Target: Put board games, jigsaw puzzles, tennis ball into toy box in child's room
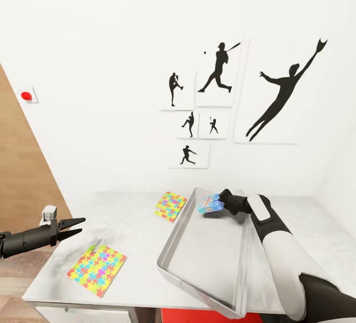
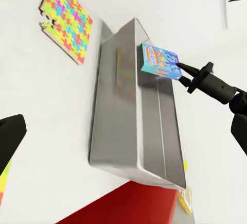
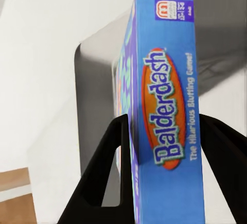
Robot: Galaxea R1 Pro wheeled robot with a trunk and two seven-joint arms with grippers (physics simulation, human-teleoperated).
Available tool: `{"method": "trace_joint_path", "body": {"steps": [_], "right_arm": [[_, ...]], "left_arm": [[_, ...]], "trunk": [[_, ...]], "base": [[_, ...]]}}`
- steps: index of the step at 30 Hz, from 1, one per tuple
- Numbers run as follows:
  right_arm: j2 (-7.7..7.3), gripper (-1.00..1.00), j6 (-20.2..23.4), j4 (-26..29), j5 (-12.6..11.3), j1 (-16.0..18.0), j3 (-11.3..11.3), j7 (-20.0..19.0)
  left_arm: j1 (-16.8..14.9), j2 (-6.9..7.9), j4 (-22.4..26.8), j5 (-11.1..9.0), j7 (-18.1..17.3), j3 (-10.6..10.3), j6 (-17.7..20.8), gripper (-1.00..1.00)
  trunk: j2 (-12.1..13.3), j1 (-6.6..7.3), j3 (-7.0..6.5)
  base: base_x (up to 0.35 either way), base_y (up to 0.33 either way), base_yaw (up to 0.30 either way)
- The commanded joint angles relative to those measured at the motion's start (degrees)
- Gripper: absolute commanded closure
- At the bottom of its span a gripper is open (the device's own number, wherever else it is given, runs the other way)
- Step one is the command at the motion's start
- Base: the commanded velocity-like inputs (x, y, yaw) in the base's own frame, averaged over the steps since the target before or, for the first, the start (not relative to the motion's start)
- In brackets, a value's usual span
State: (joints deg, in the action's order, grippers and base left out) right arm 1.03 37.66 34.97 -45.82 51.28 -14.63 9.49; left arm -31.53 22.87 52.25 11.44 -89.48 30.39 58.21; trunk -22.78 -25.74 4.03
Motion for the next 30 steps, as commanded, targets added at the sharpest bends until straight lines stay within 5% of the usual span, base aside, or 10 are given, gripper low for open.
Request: {"method": "trace_joint_path", "body": {"steps": [1, 9, 30], "right_arm": [[0.06, 1.00, 0.19, 0.10, -0.67, 0.05, -0.29, 0.53], [-0.01, 1.00, 0.08, 0.10, -0.68, 0.05, -0.31, 0.53], [0.28, 1.00, -0.54, -0.16, -0.50, 0.08, 0.08, 0.53]], "left_arm": [[-0.06, -0.02, 0.04, 0.60, -0.52, 0.11, 0.59, -1.00], [-0.08, -0.02, 0.04, 0.60, -0.52, 0.10, 0.59, -1.00], [-0.09, -0.08, 0.04, 0.60, -0.52, 0.01, 0.59, -1.00]], "trunk": [[-0.14, -0.04, 0.14], [-0.14, -0.04, 0.15], [-0.14, -0.04, 1.34]], "base": [[0.000, 0.000, -0.073], [0.000, 0.000, -0.183], [0.000, 0.000, -0.020]]}}
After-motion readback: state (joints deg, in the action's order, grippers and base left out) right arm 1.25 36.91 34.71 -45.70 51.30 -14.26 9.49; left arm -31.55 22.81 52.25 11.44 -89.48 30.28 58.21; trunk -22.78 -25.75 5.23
